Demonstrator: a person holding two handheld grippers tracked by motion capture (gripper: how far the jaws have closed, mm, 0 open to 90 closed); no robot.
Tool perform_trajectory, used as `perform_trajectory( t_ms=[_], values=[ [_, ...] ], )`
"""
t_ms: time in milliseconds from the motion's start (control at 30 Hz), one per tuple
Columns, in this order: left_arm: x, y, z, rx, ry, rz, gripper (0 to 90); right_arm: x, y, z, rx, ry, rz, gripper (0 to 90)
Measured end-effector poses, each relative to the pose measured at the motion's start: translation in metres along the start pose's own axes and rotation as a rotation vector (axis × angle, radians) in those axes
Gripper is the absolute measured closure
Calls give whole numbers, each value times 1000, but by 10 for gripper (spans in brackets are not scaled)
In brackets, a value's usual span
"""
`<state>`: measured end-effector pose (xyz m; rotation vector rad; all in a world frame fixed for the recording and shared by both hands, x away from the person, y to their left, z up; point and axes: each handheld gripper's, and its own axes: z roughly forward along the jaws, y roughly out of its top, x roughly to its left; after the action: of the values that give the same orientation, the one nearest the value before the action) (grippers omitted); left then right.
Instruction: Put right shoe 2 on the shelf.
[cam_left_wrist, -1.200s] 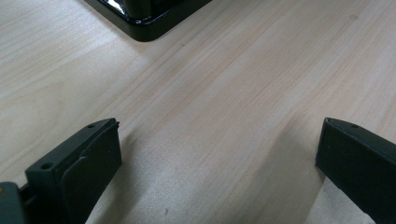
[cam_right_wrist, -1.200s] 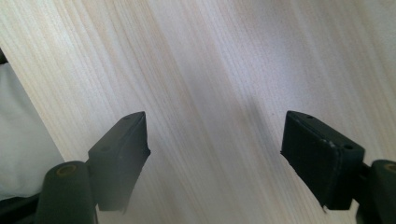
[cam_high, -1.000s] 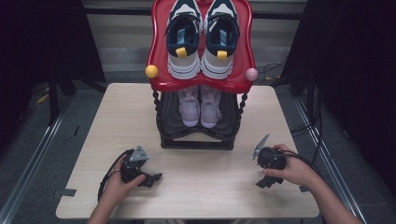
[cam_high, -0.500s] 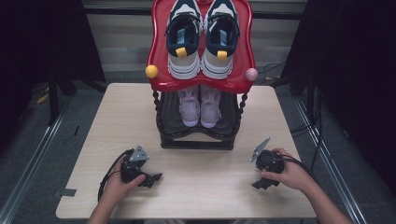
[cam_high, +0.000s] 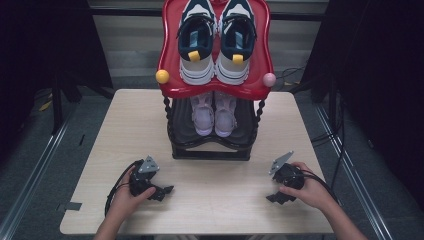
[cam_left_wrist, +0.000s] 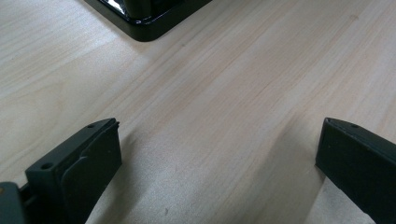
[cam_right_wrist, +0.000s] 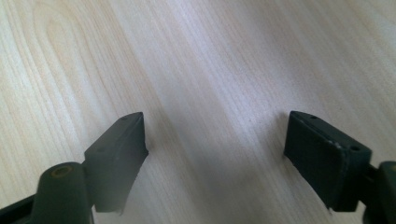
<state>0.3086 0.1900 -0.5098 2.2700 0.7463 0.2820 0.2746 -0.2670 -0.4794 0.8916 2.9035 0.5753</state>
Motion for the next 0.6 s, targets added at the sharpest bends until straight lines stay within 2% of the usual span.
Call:
perform_trajectory(
  t_ms=[233, 400, 600],
  values=[
    [0, 0, 0, 0, 0, 0, 0, 3, -10, 3, -93, -24, 17, 146],
    [0, 0, 0, -2, -1, -1, 0, 4, -19, 5, -175, -45, 30, 144],
    [0, 0, 0, 0, 1, 0, 0, 6, -29, 6, -242, -54, 52, 144]
  ],
)
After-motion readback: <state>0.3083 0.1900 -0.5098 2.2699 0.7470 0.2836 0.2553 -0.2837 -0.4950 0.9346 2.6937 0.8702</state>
